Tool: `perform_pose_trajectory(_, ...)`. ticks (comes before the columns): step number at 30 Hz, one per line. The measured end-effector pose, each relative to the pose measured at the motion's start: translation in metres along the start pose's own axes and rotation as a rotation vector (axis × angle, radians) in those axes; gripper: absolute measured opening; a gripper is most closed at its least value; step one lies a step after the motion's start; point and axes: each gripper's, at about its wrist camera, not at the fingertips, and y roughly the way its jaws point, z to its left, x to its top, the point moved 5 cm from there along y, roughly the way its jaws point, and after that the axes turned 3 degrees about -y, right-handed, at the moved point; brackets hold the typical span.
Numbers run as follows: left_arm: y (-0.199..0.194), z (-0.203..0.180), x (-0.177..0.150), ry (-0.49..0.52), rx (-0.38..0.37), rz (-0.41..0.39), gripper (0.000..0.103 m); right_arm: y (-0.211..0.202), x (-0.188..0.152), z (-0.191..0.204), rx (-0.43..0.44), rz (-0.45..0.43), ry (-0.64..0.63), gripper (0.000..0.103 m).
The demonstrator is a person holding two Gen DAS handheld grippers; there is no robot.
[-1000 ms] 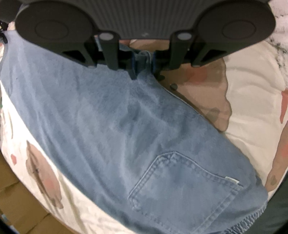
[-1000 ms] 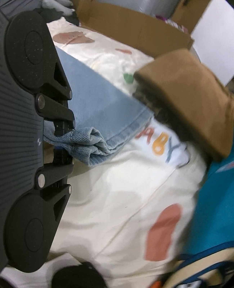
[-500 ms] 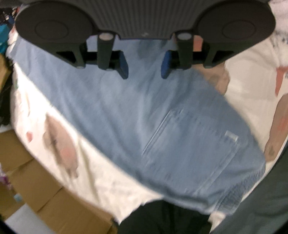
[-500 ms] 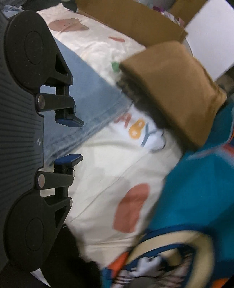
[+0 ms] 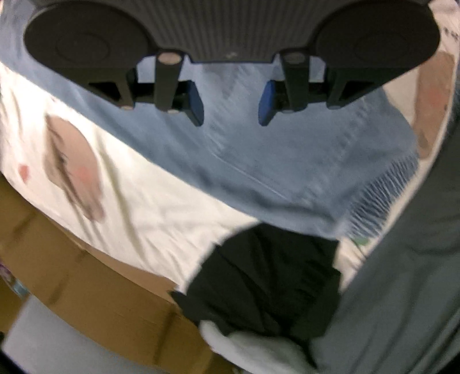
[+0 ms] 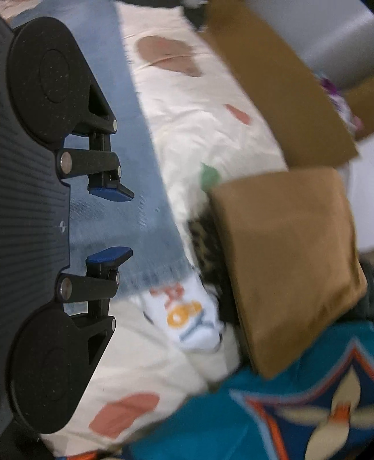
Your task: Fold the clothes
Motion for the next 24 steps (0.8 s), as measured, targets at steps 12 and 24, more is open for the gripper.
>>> perform_pose_trajectory(12, 0.041, 0.045, 0.058, -0.006, 0.142, -0.120, 0.048, 0.057, -0.020, 0.050, -0.060, 0.048, -0.179, 0.042)
perform_pose_trajectory(24, 0.107, 0.054, 0.082, 0.012, 0.148, -0.126, 0.045, 0.086, -0.008, 0.056, -0.112, 0.041, -0.201, 0.042)
